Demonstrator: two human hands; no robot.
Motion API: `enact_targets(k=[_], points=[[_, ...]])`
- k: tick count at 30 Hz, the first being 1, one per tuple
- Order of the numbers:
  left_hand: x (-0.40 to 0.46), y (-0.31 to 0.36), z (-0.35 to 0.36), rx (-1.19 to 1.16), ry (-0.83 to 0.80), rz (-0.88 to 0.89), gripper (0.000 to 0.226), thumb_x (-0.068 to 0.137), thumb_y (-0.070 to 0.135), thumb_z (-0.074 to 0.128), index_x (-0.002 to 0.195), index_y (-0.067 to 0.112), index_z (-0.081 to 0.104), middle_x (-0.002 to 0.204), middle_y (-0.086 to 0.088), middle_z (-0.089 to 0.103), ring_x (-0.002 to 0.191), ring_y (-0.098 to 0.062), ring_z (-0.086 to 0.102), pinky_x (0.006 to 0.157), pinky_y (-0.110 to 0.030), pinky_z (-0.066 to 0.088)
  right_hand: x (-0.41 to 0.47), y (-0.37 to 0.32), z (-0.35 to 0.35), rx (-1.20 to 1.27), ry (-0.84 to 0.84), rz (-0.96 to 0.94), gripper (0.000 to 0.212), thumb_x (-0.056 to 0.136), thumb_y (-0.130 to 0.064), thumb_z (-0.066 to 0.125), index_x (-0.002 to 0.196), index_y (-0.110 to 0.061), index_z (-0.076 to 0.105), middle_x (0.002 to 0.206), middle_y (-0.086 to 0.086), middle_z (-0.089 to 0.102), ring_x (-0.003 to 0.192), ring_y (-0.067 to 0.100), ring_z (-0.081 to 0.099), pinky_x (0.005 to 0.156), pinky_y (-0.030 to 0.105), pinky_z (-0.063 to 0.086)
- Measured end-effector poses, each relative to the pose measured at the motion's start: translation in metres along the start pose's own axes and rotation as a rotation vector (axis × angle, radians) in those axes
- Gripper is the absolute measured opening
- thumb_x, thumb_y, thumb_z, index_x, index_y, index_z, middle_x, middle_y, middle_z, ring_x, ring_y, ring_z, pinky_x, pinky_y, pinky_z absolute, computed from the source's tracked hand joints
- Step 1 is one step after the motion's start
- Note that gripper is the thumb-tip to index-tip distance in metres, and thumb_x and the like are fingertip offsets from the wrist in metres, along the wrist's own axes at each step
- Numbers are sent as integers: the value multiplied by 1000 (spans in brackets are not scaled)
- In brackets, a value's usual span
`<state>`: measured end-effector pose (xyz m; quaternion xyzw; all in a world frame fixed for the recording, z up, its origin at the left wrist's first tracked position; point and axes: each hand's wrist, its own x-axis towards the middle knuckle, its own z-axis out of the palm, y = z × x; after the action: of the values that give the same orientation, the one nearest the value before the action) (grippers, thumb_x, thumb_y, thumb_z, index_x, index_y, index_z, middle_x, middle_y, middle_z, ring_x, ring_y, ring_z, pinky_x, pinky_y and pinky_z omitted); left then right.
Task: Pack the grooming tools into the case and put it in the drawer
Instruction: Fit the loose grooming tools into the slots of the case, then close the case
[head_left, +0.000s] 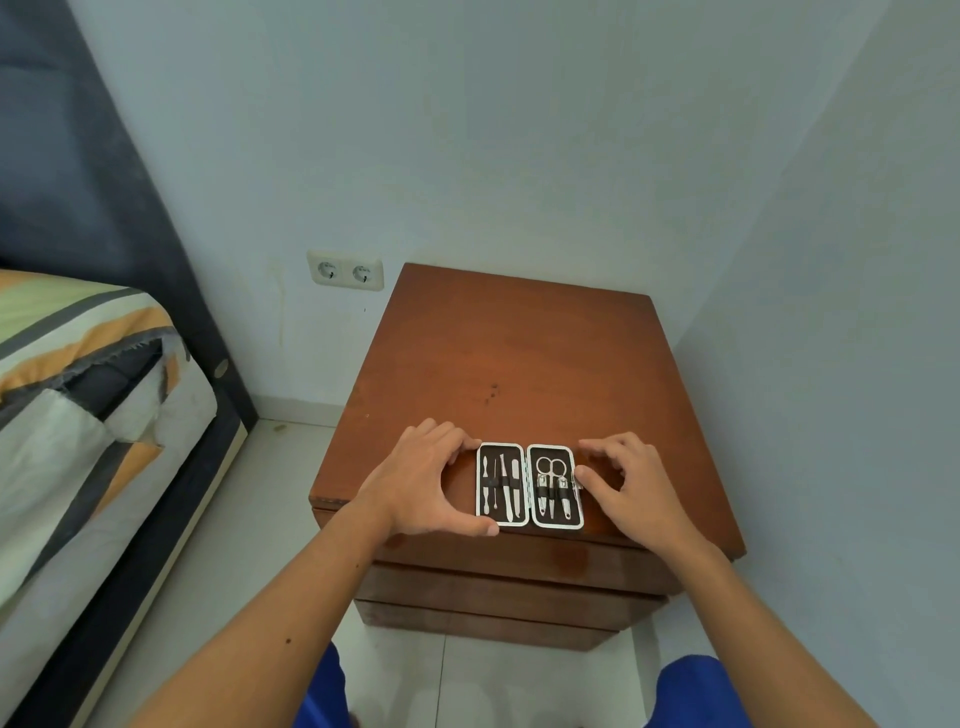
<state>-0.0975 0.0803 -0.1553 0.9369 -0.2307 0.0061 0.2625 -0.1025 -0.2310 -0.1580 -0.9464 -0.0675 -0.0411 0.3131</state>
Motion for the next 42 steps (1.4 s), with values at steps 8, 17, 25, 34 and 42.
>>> enact_targets(k=[8, 17, 25, 34, 42], points=[[-2, -3, 6, -33, 0, -22, 94, 60, 90, 74, 135, 36, 59, 98, 19, 51, 95, -5, 45, 90, -28, 41, 5, 6, -10, 8, -209, -56, 38, 100, -27, 67, 137, -32, 66, 118, -12, 53, 110, 17, 49, 102, 28, 41], [12, -16, 7, -225, 125, -109, 33, 86, 54, 79, 117, 48, 76, 81, 12, 62, 85, -10, 55, 74, -30, 46, -22, 2, -15, 83, -97, -16, 15, 85, -38, 84, 93, -33, 73, 94, -13, 64, 96, 6, 52, 79, 19, 37], [33, -12, 7, -202, 95, -209, 33, 98, 39, 70, 128, 51, 68, 81, 10, 60, 82, -7, 53, 71, -31, 41, -46, -11, 8, 133, 45, 10, 30, 76, -51, 86, 79, -33, 62, 83, -16, 64, 95, 4, 51, 82, 31, 46], [23, -1, 16, -159, 97, -267, 34, 102, 41, 65, 134, 53, 65, 82, 11, 58, 83, -7, 52, 66, -23, 36, -61, -20, 13, 112, 45, 0, 33, 76, -54, 85, 79, -32, 60, 82, -16, 61, 93, 5, 50, 83, 34, 45], [3, 0, 30, -220, 116, -243, 29, 98, 38, 70, 125, 49, 70, 83, 11, 62, 85, -7, 54, 70, -23, 40, -75, -8, 2, 207, -68, 45, 21, 79, -46, 87, 82, -32, 71, 80, -13, 69, 83, 7, 58, 71, 17, 43]])
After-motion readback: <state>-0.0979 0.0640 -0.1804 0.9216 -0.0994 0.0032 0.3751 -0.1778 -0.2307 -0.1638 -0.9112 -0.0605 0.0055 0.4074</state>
